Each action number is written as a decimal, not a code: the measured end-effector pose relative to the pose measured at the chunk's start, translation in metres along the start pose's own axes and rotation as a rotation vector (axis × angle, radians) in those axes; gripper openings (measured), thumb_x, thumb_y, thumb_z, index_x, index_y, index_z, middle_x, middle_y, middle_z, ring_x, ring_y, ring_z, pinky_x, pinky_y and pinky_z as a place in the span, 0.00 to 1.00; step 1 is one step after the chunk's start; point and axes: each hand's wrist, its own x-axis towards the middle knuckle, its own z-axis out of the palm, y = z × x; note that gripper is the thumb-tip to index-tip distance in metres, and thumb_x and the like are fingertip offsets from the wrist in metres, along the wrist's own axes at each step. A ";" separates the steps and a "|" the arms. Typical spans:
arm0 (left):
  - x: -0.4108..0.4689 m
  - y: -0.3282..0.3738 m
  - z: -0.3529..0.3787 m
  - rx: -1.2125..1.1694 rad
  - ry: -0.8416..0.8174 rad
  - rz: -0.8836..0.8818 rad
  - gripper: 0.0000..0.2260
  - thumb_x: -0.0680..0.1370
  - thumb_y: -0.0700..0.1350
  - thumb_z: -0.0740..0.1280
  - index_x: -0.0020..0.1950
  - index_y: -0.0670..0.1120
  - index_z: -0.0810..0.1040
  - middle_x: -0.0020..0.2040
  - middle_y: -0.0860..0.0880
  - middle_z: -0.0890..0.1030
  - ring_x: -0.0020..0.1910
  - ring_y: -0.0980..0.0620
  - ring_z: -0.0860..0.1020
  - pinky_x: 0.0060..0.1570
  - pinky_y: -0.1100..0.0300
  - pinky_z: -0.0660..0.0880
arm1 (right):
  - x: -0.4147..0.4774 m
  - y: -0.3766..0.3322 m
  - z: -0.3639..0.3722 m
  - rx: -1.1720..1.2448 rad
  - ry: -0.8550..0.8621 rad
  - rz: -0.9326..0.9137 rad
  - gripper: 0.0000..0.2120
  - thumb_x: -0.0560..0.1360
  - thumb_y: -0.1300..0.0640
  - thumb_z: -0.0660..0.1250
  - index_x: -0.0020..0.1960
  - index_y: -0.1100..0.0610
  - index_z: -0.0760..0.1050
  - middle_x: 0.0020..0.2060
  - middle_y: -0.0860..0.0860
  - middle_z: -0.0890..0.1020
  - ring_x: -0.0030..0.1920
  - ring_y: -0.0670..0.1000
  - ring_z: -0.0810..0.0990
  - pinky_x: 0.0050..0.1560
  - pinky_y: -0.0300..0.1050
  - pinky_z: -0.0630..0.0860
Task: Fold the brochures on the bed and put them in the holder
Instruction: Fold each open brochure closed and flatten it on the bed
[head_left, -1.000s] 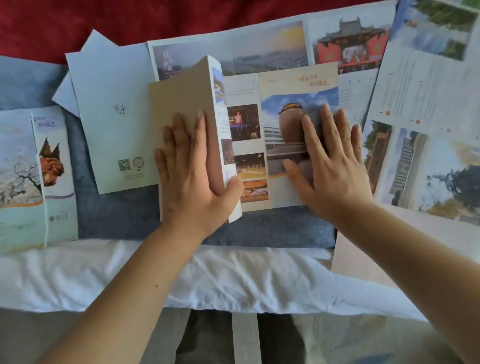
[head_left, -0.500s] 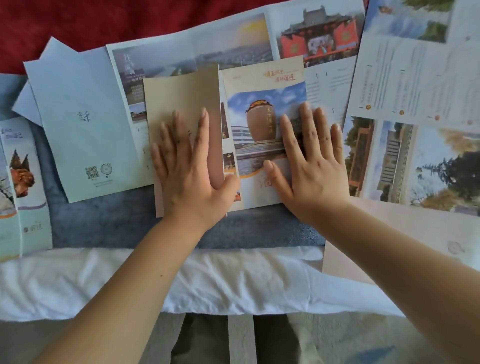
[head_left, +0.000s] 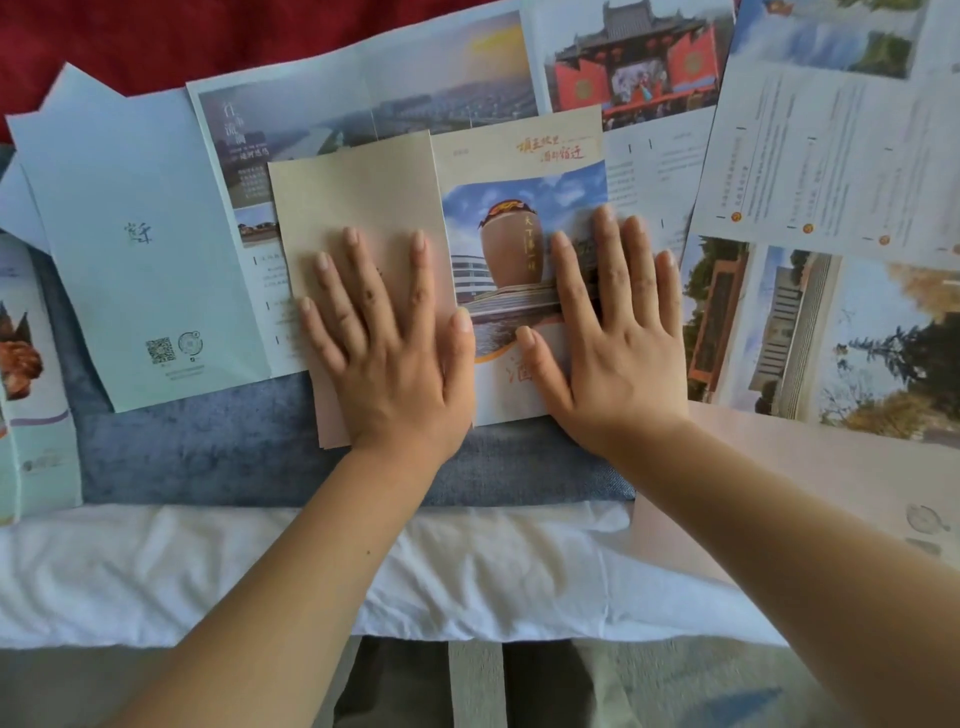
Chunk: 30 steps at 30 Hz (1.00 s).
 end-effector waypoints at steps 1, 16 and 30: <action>0.000 0.002 0.001 0.009 0.007 -0.007 0.30 0.84 0.60 0.45 0.85 0.52 0.51 0.83 0.36 0.50 0.82 0.32 0.48 0.78 0.32 0.46 | 0.000 0.000 0.001 0.000 0.001 0.001 0.36 0.84 0.36 0.53 0.84 0.56 0.56 0.82 0.62 0.55 0.83 0.63 0.50 0.81 0.64 0.49; 0.002 0.005 0.014 0.016 0.053 -0.011 0.31 0.83 0.60 0.49 0.85 0.51 0.51 0.83 0.35 0.51 0.82 0.31 0.49 0.76 0.30 0.48 | 0.002 -0.003 0.002 -0.047 -0.107 0.031 0.35 0.84 0.35 0.45 0.85 0.53 0.49 0.84 0.57 0.49 0.83 0.60 0.45 0.82 0.60 0.44; 0.002 -0.032 -0.016 0.061 -0.064 0.080 0.32 0.82 0.65 0.49 0.85 0.56 0.48 0.84 0.40 0.46 0.82 0.34 0.46 0.79 0.36 0.43 | 0.008 -0.007 -0.015 0.044 -0.162 0.047 0.31 0.85 0.41 0.45 0.84 0.54 0.53 0.84 0.57 0.52 0.83 0.59 0.47 0.82 0.57 0.39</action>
